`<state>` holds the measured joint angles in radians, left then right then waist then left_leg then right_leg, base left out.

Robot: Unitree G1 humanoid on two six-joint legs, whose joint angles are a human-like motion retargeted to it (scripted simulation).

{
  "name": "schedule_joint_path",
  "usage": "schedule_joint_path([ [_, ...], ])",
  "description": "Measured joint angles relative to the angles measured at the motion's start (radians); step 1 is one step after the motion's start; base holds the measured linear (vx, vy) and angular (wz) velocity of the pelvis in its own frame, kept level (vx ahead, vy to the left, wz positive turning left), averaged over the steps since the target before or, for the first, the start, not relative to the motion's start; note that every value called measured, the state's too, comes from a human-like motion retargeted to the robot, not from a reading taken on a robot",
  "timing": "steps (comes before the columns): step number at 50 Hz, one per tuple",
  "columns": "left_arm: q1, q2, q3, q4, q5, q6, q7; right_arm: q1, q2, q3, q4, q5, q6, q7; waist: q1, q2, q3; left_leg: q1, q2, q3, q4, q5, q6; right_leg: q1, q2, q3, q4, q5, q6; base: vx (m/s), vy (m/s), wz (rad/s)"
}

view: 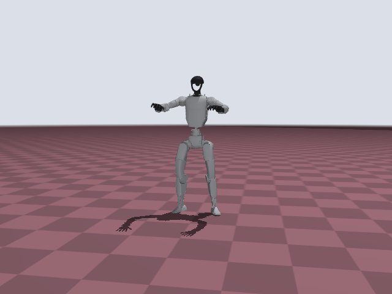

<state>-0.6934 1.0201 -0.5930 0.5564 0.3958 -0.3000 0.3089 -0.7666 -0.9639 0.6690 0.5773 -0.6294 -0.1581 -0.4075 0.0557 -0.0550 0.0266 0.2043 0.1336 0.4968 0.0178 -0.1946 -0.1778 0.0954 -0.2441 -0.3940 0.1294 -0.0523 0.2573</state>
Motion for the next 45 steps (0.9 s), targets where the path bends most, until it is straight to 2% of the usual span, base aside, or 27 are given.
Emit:
schedule_joint_path([
  [9,-0.099,-0.077,-0.033,-0.196,-0.090,0.003,-0.078,-0.050,0.124,0.055,-0.001,-0.006,0.011,0.110,0.002,0.015,0.000,0.006,0.005,-0.002,0.001,0.002,0.002,0.011,0.006,-0.001,-0.006,-0.003,-0.004,0.00,0.00,0.00],
  [16,-0.315,-0.242,-0.164,-0.306,-0.126,-0.005,-0.101,-0.140,0.200,0.121,0.029,-0.012,0.017,0.163,-0.036,0.030,0.011,-0.008,0.004,-0.022,0.002,0.010,0.005,0.009,0.003,-0.017,-0.004,-0.006,-0.007,0.00,0.00,0.00],
  [24,-0.526,-0.465,-0.312,-0.128,-0.076,0.020,-0.084,-0.266,0.296,0.190,0.075,-0.017,0.018,0.127,-0.128,0.046,0.034,-0.035,0.002,-0.041,0.005,0.024,0.005,0.001,0.000,-0.033,-0.010,-0.006,-0.012,0.00,0.00,0.00],
  [30,-0.582,-0.576,-0.365,0.055,-0.033,0.033,-0.038,-0.331,0.300,0.232,0.059,0.023,0.006,0.134,-0.189,0.057,0.041,-0.054,0.001,-0.044,0.005,0.036,-0.001,-0.014,0.001,-0.036,-0.016,-0.003,-0.012,0.00,0.00,0.00],
  [36,-0.589,-0.598,-0.387,0.179,-0.009,0.034,-0.012,-0.367,0.271,0.259,0.048,0.038,0.000,0.139,-0.217,0.066,0.042,-0.066,0.002,-0.039,0.002,0.044,-0.003,-0.027,0.003,-0.033,-0.021,0.001,-0.008,0.00,0.00,0.00],
  [45,-0.546,-0.538,-0.387,0.271,-0.009,0.030,0.007,-0.359,0.219,0.264,0.053,0.043,-0.005,0.134,-0.205,0.067,0.042,-0.065,0.003,-0.034,0.001,0.045,-0.004,-0.030,0.006,-0.030,-0.022,0.003,-0.005,0.00,0.00,0.00],
])
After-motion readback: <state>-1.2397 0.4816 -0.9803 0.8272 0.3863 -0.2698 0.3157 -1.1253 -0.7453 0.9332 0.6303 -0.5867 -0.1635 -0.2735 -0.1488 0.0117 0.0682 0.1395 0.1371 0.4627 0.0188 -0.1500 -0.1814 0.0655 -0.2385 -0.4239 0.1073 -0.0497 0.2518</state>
